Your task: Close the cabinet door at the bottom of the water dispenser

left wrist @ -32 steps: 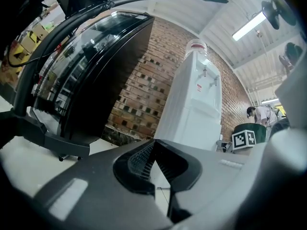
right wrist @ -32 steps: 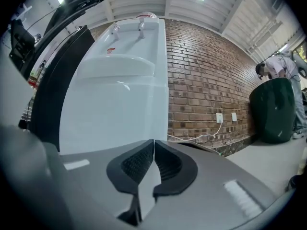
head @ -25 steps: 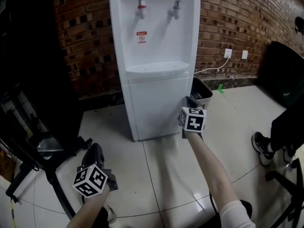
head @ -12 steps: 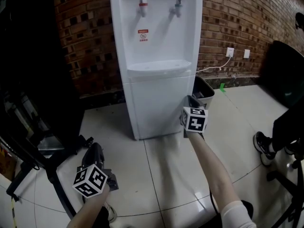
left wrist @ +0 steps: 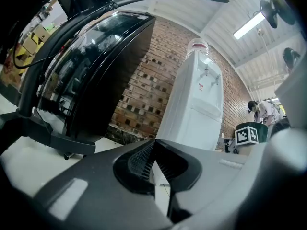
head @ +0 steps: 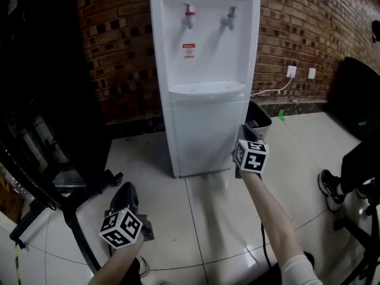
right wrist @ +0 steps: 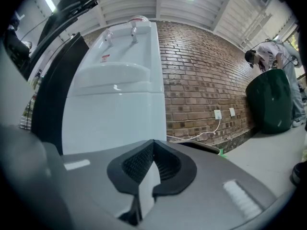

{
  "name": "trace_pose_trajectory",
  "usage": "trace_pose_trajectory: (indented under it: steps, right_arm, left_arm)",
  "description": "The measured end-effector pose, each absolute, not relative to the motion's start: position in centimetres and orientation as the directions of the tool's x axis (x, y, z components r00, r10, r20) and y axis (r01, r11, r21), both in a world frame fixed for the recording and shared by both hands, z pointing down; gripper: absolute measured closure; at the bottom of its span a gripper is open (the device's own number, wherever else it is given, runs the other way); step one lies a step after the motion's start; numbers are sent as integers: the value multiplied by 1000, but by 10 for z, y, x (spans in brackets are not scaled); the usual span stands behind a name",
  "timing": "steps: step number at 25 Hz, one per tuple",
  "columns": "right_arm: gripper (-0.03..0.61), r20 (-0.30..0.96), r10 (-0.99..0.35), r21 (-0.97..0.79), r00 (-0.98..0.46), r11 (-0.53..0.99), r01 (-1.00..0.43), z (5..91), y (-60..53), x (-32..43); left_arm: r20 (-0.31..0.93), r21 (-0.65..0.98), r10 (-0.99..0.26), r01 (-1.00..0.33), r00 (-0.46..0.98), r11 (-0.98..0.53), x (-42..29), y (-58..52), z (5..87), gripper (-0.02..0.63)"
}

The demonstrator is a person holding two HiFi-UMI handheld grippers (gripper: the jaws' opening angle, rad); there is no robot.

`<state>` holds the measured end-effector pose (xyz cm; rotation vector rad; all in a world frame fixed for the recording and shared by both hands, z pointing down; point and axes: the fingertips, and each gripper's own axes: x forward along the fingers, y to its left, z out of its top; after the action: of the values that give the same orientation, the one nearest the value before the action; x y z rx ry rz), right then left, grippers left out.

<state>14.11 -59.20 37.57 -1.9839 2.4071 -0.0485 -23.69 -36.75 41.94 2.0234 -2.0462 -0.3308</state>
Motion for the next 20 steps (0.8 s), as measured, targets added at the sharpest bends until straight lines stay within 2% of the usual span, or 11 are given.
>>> trace_pose_trajectory:
  steps: [9,16,20]
  right_arm:
    - [578,-5,-966,-42,-260,260,-965,349,-506,147]
    - [578,-157,-928,-133,-339,360,-923,310,-401,132]
    - [578,-198,-913,-102,-357,381,-919,302,-339,111]
  left_arm:
    - [-3,426,-1000,-905,8,-9,-208,-339,379,601]
    - [47,453,-999,-891,6,15,-190,-300,364,601]
    - [57,270,-984,-952,166,-145,-146,-280,360,600]
